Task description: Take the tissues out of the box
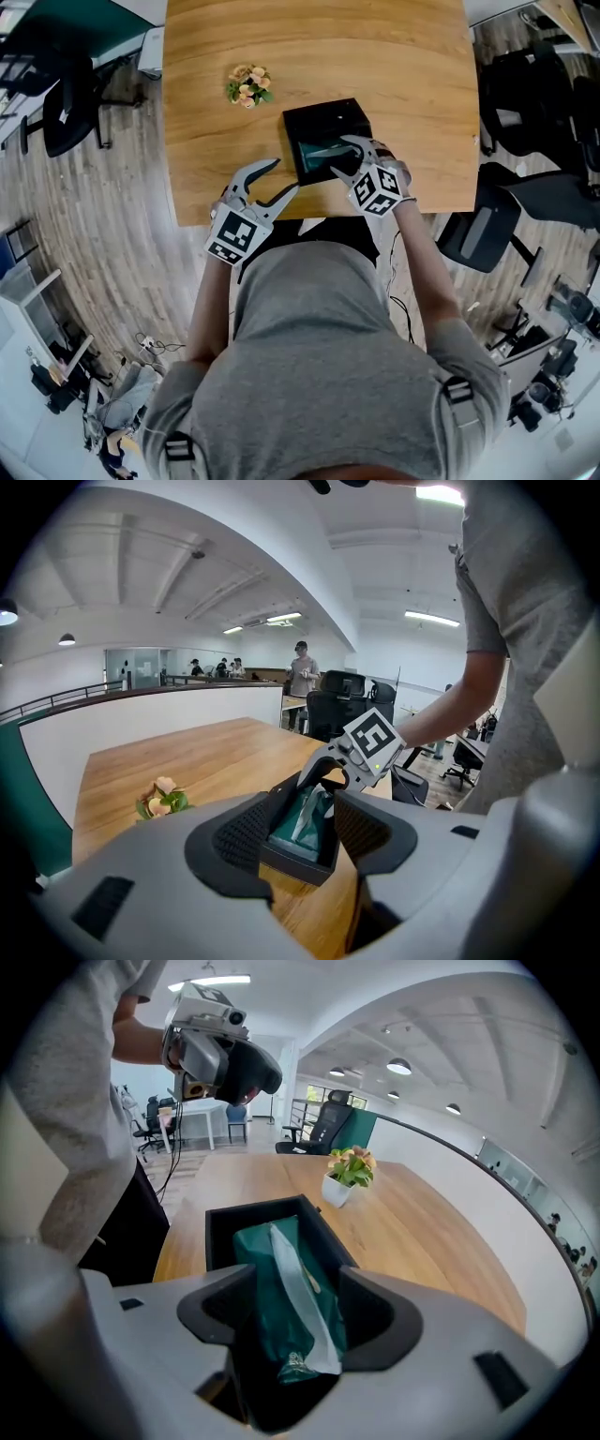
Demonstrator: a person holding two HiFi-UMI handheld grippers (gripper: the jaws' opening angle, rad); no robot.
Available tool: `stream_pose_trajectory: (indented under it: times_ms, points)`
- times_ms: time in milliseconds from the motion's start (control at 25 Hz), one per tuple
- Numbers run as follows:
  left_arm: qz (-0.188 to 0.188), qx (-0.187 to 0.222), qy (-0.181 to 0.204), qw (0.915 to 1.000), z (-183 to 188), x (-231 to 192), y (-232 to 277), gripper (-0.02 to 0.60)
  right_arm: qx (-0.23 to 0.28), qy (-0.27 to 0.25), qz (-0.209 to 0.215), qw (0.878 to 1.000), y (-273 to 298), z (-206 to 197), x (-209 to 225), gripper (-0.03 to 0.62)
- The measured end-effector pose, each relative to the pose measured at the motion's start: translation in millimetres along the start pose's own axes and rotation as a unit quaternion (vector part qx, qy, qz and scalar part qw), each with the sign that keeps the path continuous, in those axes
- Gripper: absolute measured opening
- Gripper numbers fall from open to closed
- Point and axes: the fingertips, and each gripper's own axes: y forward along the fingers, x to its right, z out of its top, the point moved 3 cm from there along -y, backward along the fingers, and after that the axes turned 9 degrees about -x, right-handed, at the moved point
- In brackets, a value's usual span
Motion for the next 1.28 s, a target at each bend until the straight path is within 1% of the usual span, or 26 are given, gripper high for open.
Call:
stream_pose_trajectory:
  times_ms: [80,200,320,640,920,1160,1280]
  points:
    - [0.001,-0.001,-0.004,1.0,-0.9,0.0,2.1,0.232,-0.013,-0.027,0.006,1.0,6.0,-2.2,-0.8,0.278]
    - [0.003,-0.002,-0.009,1.0,-1.4,-0.6,3.3,0.232,-0.034,-0.075,0.016,0.996,14.1,-5.3,-4.6,0.256]
    - [0.007,-0.002,-0.012,0.9999,-1.8,-2.3,2.0,0.232,-0.045,-0.1,0.028,0.994,19.6,-4.9,-6.3,0.236]
    - [0.005,0.0,-0.021,0.9998,-2.5,-3.6,0.5,0.232,-0.06,-0.118,0.053,0.99,29.8,-7.5,-8.7,0.186]
    - [0.0,-0.004,-0.018,0.9998,-1.3,-2.0,-0.4,0.232,-0.066,-0.11,0.065,0.99,34.7,-9.2,-8.9,0.166]
    - [-0.005,-0.005,-0.012,0.9999,2.1,-2.1,0.0,0.232,-0.07,-0.103,0.077,0.989,34.2,-7.9,-9.2,0.089]
    - [-0.005,0.005,-0.009,0.9999,6.2,-3.2,-0.5,0.231,-0.074,-0.105,0.073,0.989,33.9,-6.4,-8.1,0.054]
